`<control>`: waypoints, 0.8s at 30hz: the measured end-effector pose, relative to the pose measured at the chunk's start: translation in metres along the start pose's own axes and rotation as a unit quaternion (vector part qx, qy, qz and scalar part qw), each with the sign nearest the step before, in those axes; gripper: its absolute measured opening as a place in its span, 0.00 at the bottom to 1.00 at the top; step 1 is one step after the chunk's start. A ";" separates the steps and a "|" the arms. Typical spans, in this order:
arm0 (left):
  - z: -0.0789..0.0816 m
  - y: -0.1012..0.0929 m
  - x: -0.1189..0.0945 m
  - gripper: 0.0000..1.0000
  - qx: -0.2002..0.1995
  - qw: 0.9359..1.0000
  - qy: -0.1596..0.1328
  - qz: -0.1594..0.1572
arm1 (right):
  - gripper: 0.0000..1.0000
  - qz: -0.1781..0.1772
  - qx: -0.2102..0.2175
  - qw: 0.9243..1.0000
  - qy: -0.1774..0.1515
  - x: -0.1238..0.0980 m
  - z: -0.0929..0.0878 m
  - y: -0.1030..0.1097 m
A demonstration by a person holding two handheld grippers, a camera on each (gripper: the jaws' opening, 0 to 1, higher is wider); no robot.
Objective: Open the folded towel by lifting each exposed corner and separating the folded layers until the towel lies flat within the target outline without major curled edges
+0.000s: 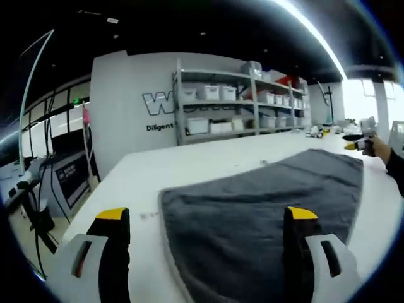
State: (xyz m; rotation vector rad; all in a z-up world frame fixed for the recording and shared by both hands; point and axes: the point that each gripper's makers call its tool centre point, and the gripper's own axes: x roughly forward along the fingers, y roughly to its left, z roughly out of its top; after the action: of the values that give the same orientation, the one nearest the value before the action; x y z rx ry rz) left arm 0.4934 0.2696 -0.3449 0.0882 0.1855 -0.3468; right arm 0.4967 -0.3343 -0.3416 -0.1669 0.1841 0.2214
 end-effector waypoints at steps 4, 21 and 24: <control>-0.002 -0.011 -0.025 1.00 0.006 1.000 0.023 -0.004 | 1.00 -0.017 0.010 1.000 0.003 -0.024 0.004 -0.007; 0.025 -0.058 -0.106 1.00 0.009 1.000 -0.018 -0.005 | 1.00 -0.011 0.025 1.000 0.015 -0.119 -0.015 0.029; 0.025 -0.066 -0.111 1.00 0.012 1.000 -0.017 -0.017 | 1.00 -0.010 0.025 1.000 0.013 -0.127 -0.017 0.035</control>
State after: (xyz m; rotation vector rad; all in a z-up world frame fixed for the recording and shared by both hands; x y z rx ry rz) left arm 0.3726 0.2413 -0.3029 0.1030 0.1487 -0.3851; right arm 0.3635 -0.3291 -0.3380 -0.1211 0.2133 0.1942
